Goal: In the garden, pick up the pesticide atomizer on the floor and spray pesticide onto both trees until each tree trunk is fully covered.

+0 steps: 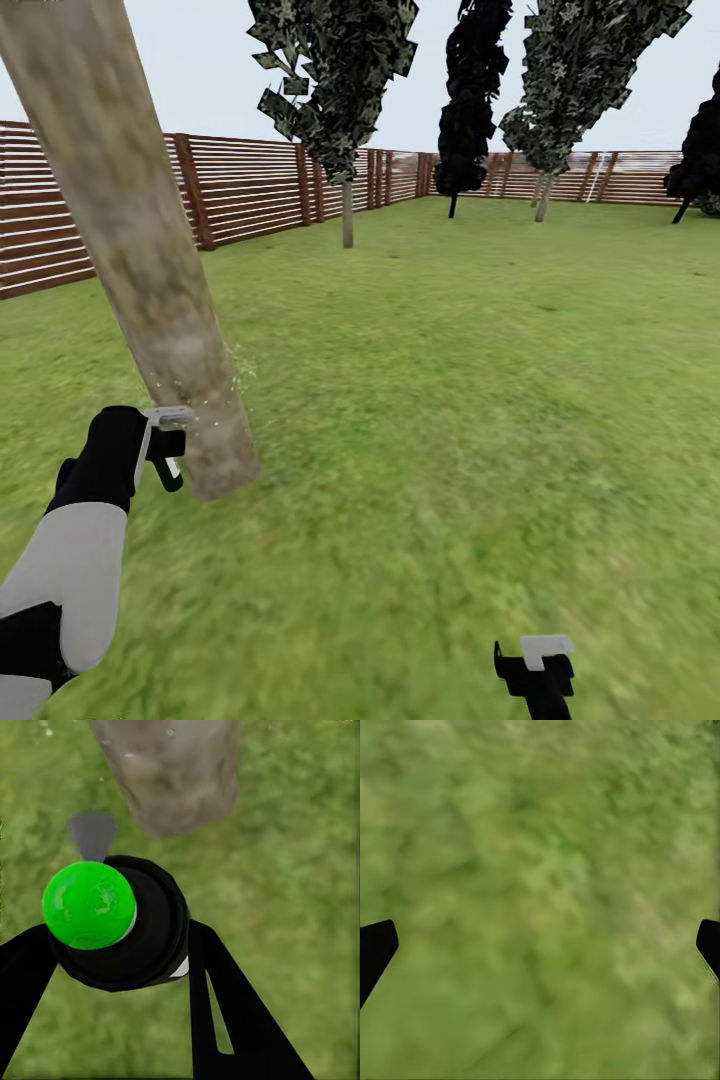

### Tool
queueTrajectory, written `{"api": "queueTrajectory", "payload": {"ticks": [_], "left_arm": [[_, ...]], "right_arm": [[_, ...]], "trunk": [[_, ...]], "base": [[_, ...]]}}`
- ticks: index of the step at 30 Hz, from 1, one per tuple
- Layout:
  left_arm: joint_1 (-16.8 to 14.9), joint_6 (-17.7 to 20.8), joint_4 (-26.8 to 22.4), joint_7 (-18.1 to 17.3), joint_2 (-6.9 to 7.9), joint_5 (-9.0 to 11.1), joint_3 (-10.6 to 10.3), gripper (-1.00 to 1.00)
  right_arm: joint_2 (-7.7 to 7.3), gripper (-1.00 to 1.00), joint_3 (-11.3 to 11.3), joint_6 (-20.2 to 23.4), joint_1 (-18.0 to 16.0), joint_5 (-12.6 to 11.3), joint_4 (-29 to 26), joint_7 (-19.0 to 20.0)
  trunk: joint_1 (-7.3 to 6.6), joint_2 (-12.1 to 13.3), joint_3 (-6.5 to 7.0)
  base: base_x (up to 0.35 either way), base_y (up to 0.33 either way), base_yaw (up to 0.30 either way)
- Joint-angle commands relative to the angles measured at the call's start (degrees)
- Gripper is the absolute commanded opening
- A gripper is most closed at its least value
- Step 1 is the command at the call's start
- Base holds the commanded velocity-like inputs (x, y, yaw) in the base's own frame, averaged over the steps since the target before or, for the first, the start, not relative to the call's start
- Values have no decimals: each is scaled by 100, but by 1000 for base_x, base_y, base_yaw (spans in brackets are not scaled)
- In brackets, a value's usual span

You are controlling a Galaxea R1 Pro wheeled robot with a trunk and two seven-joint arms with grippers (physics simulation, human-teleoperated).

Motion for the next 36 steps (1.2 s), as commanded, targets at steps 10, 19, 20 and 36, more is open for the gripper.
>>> {"api": "queueTrajectory", "payload": {"ticks": [10, 19, 20, 36], "left_arm": [[-6, 15, 4, -57, -13, -39, 11, -100], [-6, 15, 12, -57, -13, -37, 11, -100], [-5, 15, 12, -57, -13, -37, 15, -100], [-4, 15, 23, -57, -5, -59, 14, -100]], "right_arm": [[12, 100, 51, -12, 0, -56, -2, -7], [-2, 100, 50, -12, 0, -56, -2, -7], [-6, 100, 50, -12, 0, -56, -2, -8], [-5, 100, 50, -12, 0, -56, -2, -7]], "trunk": [[0, -2, -5], [0, -2, -5], [0, -2, -5], [0, -2, -5]], "base": [[161, -242, 268], [239, -176, 174], [234, -187, 2], [121, -251, 0]]}}
